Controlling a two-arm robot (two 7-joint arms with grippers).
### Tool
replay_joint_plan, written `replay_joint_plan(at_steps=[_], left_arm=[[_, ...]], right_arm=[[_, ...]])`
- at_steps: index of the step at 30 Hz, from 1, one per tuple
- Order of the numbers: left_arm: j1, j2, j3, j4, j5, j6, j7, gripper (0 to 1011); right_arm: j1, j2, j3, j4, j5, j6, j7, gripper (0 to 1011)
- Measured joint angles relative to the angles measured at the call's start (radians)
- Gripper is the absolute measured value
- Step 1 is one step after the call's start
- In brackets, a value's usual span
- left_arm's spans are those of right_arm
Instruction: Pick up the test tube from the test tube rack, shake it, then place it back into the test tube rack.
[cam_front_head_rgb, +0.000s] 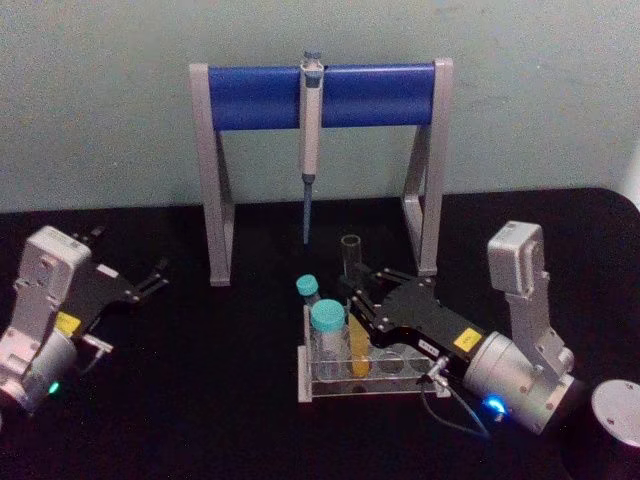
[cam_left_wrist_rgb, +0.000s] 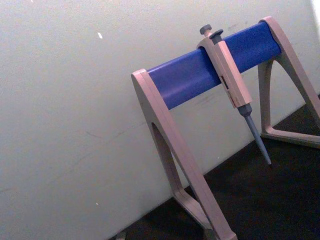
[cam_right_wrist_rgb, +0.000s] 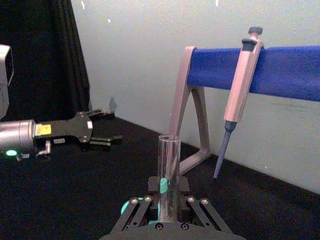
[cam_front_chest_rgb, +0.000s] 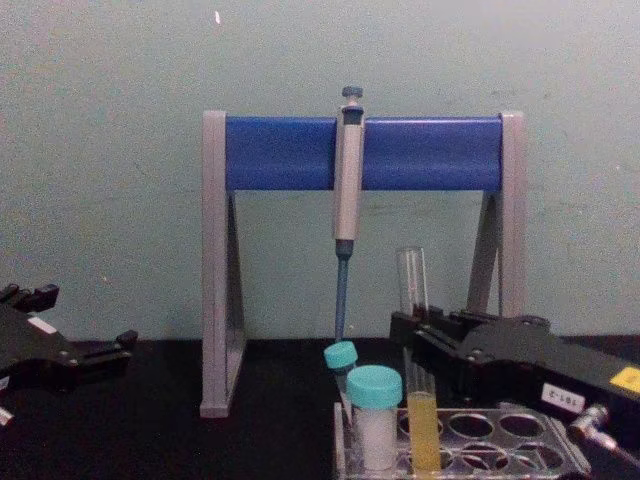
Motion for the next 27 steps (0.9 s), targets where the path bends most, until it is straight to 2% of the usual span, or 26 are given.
replay_joint_plan(at_steps=[14,27], left_arm=[[0.0,0.0,0.0,0.0,0.0,0.0,0.0,1001],[0.0,0.0,0.0,0.0,0.0,0.0,0.0,1001]], right_arm=[[-0.062,-0.005,0.043,-0.025,0.011,-0.101,0.002,229],[-0.072,-0.005,0.063,-0.072,0.035,-0.118,0.023,229]])
